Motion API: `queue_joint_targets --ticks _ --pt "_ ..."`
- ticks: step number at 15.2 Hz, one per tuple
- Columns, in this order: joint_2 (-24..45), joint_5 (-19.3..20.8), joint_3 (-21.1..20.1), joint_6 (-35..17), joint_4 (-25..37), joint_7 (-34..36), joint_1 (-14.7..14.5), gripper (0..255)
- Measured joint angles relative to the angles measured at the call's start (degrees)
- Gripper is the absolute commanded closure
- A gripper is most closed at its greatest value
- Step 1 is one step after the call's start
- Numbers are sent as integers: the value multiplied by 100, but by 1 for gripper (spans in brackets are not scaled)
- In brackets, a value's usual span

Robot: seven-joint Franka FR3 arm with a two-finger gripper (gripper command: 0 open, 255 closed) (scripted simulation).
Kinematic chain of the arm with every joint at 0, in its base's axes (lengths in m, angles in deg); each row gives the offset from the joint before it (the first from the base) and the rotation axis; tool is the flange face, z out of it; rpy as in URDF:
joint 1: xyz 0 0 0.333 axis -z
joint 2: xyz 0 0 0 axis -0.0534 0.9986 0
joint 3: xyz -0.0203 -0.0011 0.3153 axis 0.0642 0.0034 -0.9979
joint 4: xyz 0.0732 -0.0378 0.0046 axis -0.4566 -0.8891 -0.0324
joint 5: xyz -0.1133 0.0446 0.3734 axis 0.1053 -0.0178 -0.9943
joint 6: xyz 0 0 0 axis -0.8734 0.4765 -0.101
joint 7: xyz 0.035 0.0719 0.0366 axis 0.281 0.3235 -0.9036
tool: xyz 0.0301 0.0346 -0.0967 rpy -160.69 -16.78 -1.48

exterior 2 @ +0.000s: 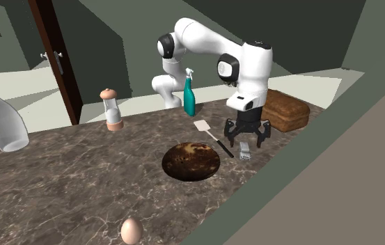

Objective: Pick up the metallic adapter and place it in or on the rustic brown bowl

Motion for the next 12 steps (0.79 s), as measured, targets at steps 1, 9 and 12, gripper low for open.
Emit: queue_joint_targets --ticks 1,9,12 --pt "57 19 7 -47 9 15 -14 0" --pt "159 64 28 -340 -187 51 -19 0" --pt "159 64 28 -342 -188 51 -19 255"
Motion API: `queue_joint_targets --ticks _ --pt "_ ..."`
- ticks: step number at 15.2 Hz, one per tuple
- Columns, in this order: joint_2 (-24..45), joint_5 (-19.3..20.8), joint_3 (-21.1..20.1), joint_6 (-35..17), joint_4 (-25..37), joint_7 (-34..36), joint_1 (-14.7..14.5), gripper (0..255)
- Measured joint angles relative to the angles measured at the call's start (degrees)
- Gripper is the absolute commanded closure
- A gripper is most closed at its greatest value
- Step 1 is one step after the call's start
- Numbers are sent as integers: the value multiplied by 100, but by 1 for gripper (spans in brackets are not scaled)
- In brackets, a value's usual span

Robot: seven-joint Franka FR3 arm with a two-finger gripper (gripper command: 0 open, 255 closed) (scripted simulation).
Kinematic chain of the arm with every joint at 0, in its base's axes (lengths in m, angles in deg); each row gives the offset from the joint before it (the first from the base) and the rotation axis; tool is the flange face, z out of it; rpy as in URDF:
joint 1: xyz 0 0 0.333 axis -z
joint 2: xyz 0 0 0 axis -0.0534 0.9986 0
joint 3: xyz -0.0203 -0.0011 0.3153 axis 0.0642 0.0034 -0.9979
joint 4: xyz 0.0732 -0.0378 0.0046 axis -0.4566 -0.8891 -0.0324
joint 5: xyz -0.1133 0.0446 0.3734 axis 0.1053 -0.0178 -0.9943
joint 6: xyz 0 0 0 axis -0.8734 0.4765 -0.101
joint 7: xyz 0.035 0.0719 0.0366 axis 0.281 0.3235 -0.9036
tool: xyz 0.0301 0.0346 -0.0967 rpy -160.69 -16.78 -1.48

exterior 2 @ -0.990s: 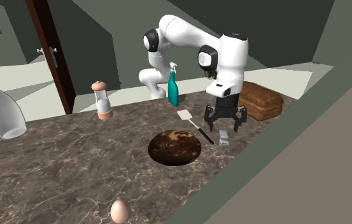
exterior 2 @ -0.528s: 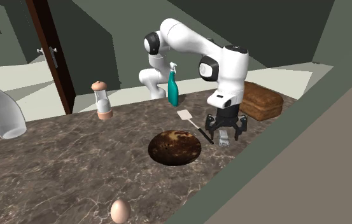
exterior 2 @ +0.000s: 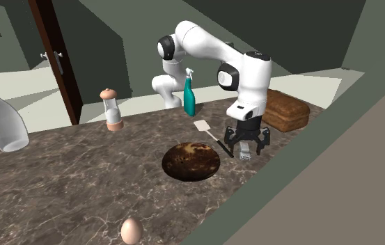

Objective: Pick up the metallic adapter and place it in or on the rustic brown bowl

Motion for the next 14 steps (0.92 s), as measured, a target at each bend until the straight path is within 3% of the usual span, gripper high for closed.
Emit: queue_joint_targets --ticks 14 --pt "-28 -19 -10 214 190 -20 -8 255"
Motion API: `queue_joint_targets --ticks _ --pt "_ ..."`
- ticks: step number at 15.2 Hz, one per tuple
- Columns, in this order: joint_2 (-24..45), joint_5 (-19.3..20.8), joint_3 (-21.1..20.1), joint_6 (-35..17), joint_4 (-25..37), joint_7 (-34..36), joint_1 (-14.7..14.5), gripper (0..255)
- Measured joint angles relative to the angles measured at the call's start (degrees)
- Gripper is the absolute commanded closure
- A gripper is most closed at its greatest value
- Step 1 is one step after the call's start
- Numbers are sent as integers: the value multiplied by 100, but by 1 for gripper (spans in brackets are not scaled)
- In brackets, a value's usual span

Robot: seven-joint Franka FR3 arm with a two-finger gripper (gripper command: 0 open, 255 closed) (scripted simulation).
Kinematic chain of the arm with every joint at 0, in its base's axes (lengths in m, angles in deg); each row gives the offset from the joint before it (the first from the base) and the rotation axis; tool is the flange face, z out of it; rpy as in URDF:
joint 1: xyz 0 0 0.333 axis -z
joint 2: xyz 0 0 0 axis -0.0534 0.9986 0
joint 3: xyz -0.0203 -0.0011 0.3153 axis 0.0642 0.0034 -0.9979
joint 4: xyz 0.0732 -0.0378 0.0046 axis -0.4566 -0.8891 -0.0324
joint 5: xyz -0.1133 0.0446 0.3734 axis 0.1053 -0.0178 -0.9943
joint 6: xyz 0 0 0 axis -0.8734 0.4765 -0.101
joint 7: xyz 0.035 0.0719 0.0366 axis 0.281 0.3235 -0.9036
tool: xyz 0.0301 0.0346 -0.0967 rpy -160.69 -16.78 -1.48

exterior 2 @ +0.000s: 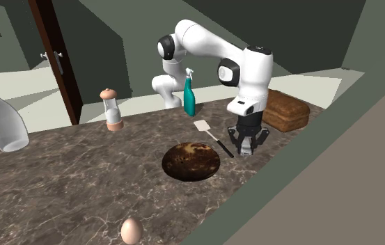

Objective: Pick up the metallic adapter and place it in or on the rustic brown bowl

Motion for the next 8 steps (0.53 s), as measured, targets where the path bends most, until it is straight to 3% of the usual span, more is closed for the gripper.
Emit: queue_joint_targets --ticks 8 --pt "-77 -43 -27 570 500 -38 -32 255"
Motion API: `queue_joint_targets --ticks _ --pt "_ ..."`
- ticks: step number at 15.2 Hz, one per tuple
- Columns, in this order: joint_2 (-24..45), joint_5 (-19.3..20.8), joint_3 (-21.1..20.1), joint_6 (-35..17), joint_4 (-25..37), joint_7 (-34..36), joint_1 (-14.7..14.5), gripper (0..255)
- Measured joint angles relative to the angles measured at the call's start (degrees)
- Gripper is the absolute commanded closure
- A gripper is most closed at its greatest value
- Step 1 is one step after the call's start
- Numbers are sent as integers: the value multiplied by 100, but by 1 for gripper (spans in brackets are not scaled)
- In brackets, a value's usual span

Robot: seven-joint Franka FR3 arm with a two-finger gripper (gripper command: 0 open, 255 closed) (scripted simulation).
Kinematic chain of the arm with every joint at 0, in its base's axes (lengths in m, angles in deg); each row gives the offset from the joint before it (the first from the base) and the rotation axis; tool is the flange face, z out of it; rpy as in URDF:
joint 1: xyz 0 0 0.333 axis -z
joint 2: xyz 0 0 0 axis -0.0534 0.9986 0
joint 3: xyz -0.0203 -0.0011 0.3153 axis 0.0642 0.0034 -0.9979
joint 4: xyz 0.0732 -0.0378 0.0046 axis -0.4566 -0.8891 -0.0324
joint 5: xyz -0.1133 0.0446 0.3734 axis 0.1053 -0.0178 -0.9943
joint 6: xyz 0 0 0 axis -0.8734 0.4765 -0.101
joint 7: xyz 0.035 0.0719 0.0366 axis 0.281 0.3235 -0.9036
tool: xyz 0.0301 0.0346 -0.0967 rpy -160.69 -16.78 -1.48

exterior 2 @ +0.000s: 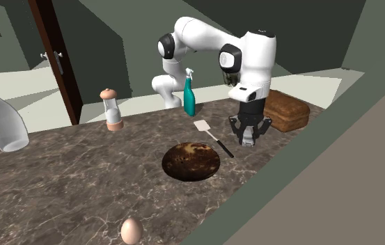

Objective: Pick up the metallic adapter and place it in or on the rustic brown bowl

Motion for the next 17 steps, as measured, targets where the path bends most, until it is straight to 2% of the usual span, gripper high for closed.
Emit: queue_joint_targets --ticks 11,17 --pt "40 -2 -16 852 898 -43 -88 255" --pt "-99 -127 121 869 802 -645 402 255"
